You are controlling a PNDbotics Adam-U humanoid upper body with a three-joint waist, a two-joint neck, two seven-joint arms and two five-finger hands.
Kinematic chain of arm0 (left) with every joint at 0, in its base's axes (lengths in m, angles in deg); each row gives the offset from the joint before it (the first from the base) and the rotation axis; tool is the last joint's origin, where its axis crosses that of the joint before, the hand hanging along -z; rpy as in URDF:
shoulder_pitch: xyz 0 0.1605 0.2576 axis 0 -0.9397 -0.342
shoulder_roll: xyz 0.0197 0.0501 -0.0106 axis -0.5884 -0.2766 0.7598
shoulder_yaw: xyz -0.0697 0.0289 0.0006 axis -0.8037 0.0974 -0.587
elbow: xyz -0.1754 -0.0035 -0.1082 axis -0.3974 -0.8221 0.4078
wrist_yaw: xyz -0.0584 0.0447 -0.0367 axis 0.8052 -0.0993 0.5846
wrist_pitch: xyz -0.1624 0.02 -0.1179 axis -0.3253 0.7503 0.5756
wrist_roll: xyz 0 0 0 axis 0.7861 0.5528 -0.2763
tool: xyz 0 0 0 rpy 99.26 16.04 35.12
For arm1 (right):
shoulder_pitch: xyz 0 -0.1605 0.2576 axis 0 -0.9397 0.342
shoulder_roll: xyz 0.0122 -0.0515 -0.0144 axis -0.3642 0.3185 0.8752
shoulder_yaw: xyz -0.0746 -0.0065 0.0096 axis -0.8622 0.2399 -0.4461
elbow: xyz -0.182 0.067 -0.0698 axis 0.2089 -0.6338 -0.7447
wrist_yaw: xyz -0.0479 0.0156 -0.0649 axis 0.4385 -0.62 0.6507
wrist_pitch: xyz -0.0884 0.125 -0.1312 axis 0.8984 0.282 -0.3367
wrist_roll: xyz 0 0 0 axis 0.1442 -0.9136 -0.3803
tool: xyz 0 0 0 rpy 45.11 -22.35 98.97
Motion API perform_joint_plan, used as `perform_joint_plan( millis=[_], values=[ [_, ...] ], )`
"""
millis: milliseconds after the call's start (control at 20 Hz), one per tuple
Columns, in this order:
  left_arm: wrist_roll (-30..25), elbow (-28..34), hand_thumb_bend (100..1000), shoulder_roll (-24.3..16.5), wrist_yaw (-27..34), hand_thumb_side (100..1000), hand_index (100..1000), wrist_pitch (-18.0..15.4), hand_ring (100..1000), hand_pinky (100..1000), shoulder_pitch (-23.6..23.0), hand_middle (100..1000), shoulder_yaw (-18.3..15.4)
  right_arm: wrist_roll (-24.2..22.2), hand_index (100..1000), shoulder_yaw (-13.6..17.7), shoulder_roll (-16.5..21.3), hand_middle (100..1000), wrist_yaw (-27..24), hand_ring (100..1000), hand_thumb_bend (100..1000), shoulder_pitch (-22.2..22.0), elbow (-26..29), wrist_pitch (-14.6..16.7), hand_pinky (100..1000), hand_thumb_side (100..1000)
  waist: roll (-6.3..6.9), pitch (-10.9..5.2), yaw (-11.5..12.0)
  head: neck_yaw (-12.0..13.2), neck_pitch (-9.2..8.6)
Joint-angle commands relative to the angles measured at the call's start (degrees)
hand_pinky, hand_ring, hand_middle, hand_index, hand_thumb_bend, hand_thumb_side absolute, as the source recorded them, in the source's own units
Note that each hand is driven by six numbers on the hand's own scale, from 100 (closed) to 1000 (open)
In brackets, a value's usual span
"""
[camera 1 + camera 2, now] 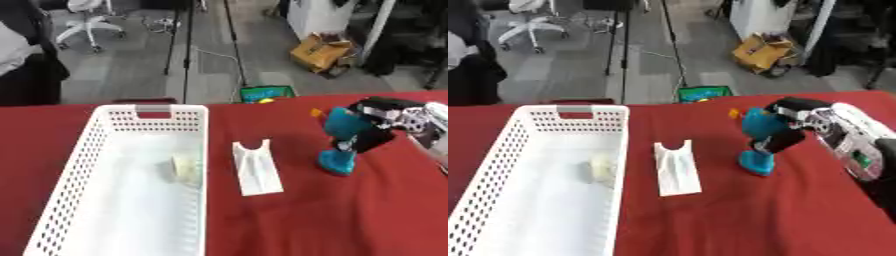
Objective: Pick up objects on the table and place them in the box.
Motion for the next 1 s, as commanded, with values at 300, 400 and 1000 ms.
perform_joint_plan(
  millis=[300,400,1000],
  values=[
    [-0.2,0.6,100,-0.4,0.1,866,646,0.0,498,641,0.7,574,-0.3,1.5,581,-0.2,0.8,448,0.5,420,100,0.7,-0.1,-0.1,276,473,-0.14,-1.28,0.0,-0.3,-0.72],
    [-0.2,0.6,100,-0.4,0.1,866,645,0.1,498,641,0.7,574,-0.3,1.6,559,-0.2,0.8,429,0.4,407,100,0.8,-0.1,-0.2,261,475,-0.16,-1.29,0.0,-0.3,-0.72],
    [0.1,0.6,100,-0.5,0.1,865,641,0.1,498,639,0.5,574,-0.5,2.2,463,-0.1,1.1,341,-0.4,335,100,1.6,0.7,-1.1,203,503,-0.49,-1.39,-0.1,-0.4,-0.58]
  ],
)
